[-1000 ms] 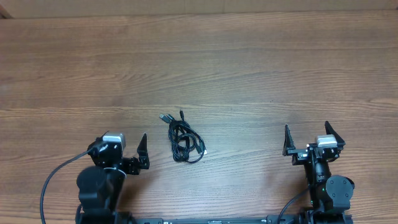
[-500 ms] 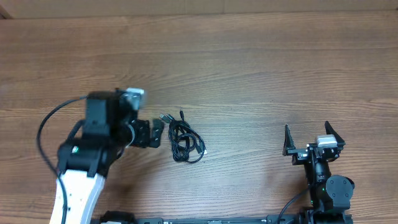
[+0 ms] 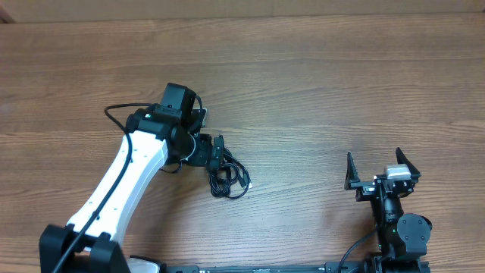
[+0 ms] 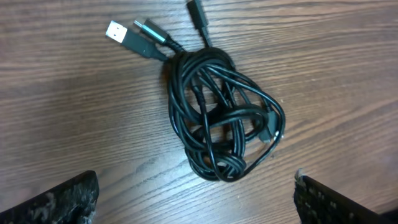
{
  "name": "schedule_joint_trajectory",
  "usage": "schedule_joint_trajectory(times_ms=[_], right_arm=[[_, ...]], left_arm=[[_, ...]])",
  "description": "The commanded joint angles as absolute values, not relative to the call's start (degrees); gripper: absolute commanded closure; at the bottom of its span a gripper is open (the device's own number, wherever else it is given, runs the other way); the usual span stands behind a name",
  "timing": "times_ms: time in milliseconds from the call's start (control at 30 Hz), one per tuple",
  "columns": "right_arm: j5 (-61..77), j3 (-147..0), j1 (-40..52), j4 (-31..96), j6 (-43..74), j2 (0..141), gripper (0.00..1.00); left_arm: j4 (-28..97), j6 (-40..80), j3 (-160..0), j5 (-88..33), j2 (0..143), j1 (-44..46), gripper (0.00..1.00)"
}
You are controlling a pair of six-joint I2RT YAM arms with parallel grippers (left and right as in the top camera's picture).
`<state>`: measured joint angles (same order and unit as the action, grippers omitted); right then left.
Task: Untangle cables
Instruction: 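Move the left gripper forward over the black cable bundle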
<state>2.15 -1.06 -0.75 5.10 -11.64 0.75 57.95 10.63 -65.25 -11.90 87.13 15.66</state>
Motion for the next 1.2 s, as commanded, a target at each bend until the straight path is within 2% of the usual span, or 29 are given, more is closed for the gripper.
schedule_joint_trajectory(times_ms=[0, 300, 400, 433, 467, 600, 667, 1033, 1167], right_arm=[[2.26, -0.47, -1.04, 4.69, -11.66, 0.56, 0.0], [2.26, -0.47, -1.04, 4.69, -11.66, 0.56, 0.0], [2.26, -0.47, -1.04, 4.69, -11.66, 0.56, 0.0], [2.26, -0.47, -1.04, 4.67, -11.66, 0.56, 0.0], [2.26, -0.47, -1.04, 4.69, -11.66, 0.56, 0.0], [2.26, -0.47, -1.04, 4.69, -11.66, 0.56, 0.0], [2.26, -0.47, -1.04, 4.69, -11.66, 0.56, 0.0], [2.26, -0.47, -1.04, 4.67, -11.66, 0.56, 0.0], [2.26, -0.47, -1.04, 4.69, -11.66, 0.56, 0.0]], left_arm=[[57.82, 13.82, -66.43, -11.86, 90.43, 15.77, 0.0], [54.54, 19.77, -66.41, -11.79, 97.19, 15.77, 0.0], [54.39, 19.75, -66.41, -9.8, 97.38, 15.77, 0.12], [54.37, 19.79, -66.41, -8.4, 97.41, 15.75, 0.22], [54.39, 20.43, -66.41, -6.61, 97.41, 15.73, 0.27], [52.75, 21.28, -65.49, -5.8, 97.41, 15.81, 0.2], [52.58, 21.26, -64.9, -5.8, 97.41, 15.84, 0.2], [50.22, 21.5, -64.01, -5.13, 97.43, 15.84, 0.38], [48.69, 21.47, -61.91, -8.12, 97.43, 15.84, 0.37]])
